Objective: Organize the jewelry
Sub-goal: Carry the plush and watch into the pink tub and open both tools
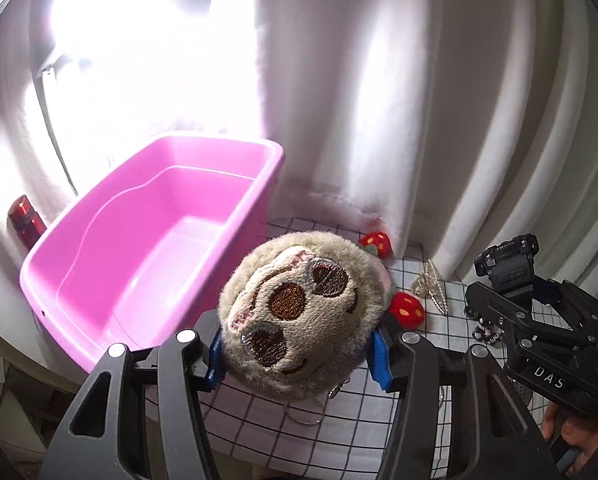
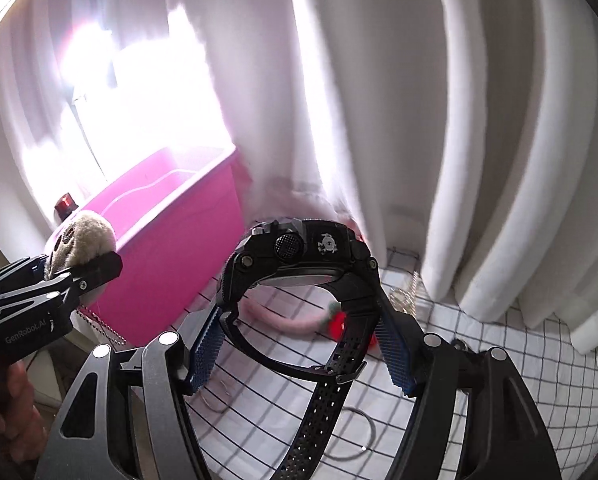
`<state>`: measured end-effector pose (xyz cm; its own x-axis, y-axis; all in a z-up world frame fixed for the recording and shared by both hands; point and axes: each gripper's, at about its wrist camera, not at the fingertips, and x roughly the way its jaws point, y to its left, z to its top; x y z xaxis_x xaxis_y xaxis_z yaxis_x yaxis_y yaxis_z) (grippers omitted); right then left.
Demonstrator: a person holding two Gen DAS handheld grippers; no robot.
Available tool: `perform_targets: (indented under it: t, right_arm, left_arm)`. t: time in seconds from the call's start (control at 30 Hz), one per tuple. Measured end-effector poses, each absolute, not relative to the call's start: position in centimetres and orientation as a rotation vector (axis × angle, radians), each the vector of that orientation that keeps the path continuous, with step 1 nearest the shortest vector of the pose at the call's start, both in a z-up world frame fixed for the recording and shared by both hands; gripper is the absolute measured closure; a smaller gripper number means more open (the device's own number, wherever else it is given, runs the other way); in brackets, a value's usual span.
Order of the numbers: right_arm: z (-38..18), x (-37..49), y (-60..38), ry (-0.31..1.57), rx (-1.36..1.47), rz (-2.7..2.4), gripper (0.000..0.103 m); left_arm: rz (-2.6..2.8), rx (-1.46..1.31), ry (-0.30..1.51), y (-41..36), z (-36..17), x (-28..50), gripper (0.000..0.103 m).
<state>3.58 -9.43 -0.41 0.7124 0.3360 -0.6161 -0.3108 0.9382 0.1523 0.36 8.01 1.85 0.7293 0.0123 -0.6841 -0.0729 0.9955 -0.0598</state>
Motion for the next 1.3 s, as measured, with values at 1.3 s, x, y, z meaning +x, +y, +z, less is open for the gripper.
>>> perform_targets:
  t: [1.3]
  right_arm:
    - [-2.7,18.3,19.2,0.913,-0.221,0.596,0.037]
  left_arm:
    - [0.407,-0.204,0.975,30.7,-4.5,7.9,0.047]
